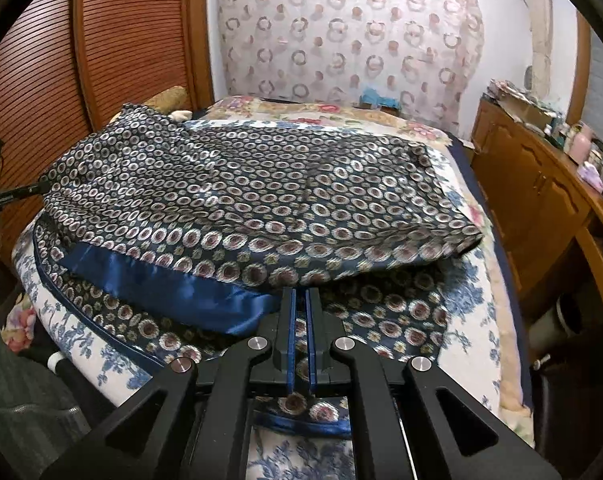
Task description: Fold small clothes
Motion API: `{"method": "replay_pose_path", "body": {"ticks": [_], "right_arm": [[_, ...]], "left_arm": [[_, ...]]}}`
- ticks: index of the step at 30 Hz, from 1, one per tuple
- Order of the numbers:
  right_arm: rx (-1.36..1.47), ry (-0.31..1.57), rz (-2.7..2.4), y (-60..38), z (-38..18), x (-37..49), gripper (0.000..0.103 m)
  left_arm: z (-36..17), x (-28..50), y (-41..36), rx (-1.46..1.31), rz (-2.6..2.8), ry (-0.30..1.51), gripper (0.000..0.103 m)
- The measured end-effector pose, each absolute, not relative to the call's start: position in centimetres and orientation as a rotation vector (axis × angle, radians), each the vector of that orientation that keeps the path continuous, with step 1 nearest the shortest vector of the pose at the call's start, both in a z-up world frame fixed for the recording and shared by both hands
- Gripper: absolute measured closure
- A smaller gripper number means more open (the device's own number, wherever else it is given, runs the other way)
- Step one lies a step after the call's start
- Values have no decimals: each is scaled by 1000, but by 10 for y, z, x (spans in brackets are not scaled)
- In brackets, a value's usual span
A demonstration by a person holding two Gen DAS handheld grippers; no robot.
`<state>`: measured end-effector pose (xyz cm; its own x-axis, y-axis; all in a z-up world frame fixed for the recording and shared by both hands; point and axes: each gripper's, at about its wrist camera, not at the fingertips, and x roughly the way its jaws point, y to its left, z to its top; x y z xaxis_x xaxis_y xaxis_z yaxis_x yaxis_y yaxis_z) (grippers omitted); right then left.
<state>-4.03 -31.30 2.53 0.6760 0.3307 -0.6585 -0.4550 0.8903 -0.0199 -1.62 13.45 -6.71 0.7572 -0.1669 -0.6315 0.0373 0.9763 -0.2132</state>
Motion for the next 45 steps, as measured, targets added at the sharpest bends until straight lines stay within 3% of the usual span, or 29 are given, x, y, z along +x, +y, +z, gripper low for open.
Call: {"method": "replay_pose_path", "body": {"ticks": [8,10,12,14,30,31,33,35,45], "right_arm": [[-179,693,373,-338,32,-46,99],[-159,670,352,-347,39,-42,91],[-158,647,329,-353,42,-32,65],[-158,643,306,-358,41,-19,60],[28,800,202,-369,4,71,60],[29,802,206,-371,6,73,62],[27,800,235,-368,6,76,85],[27,794,258,-371,6,75,98],[14,689,287,-380,34,5,102]], "left_arm": [[-66,-20,131,-179,-113,699,101],[-69,-19,132,-187,-116,707,101],[-73,-16,131,-186,-116,721,101],[-75,-16,128,-179,-123,725,101],[-84,-17,121,-163,-151,747,101],[-83,-18,121,-165,-152,745,101],[-80,-20,120,-172,-160,736,101],[-76,-23,123,-191,-176,724,101],[-61,-38,140,-208,-147,692,101]]}}
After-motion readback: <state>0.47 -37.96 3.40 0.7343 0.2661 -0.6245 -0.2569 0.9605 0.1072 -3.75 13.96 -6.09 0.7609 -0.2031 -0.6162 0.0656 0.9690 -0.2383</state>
